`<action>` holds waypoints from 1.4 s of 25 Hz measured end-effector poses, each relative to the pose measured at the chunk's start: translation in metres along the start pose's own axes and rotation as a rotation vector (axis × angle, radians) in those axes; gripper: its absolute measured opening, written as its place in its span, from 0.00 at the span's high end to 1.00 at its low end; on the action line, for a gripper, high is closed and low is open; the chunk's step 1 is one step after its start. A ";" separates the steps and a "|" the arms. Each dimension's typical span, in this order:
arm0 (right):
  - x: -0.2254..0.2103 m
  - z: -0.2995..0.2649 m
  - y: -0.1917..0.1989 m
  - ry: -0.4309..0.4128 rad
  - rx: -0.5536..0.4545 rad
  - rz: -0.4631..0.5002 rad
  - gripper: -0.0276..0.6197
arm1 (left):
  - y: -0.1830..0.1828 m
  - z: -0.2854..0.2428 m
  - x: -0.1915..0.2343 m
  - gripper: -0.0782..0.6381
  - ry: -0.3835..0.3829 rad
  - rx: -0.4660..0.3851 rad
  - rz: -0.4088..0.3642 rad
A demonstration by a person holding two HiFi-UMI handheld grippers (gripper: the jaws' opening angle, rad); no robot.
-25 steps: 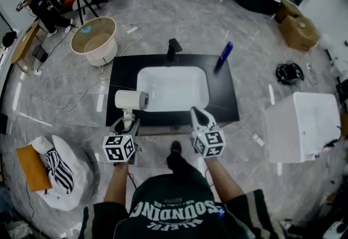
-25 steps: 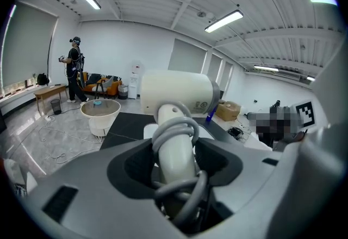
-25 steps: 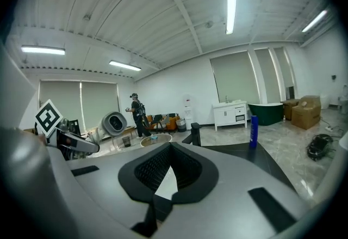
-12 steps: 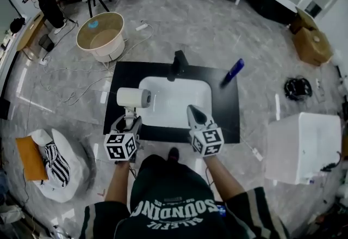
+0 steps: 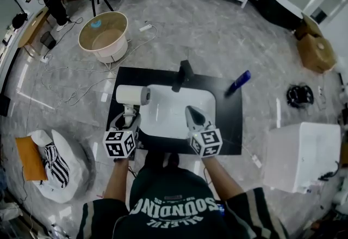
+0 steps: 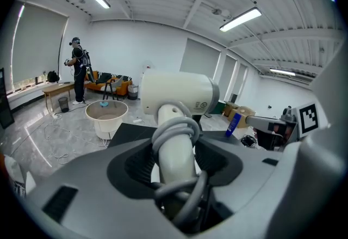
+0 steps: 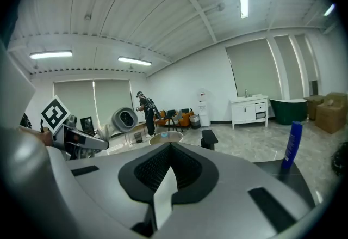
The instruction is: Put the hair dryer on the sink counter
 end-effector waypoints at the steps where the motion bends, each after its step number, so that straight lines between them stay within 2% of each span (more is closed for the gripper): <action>1: 0.000 -0.005 -0.002 0.001 0.003 -0.002 0.96 | -0.004 -0.003 0.002 0.58 0.002 -0.001 -0.001; 5: -0.002 -0.023 -0.008 -0.002 0.008 0.001 0.96 | -0.014 -0.014 0.011 0.58 0.005 -0.001 -0.006; 11: 0.000 -0.043 -0.004 -0.015 0.037 0.000 0.96 | -0.009 -0.026 0.026 0.58 -0.004 0.030 -0.001; 21: 0.005 -0.077 0.015 -0.038 0.110 -0.021 0.96 | 0.025 -0.053 0.049 0.58 -0.010 0.134 0.015; 35: 0.003 -0.105 0.043 -0.009 0.181 -0.099 0.96 | 0.076 -0.099 0.073 0.58 -0.001 0.288 -0.005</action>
Point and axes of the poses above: the fingertips, and each gripper's own axes: z backward along the fingers, x to its left, y out of its underside, the point moved 5 cm from there along z, backward along the fingers, and after that the axes turned 12 degrees about -y, right-handed, at the moved point
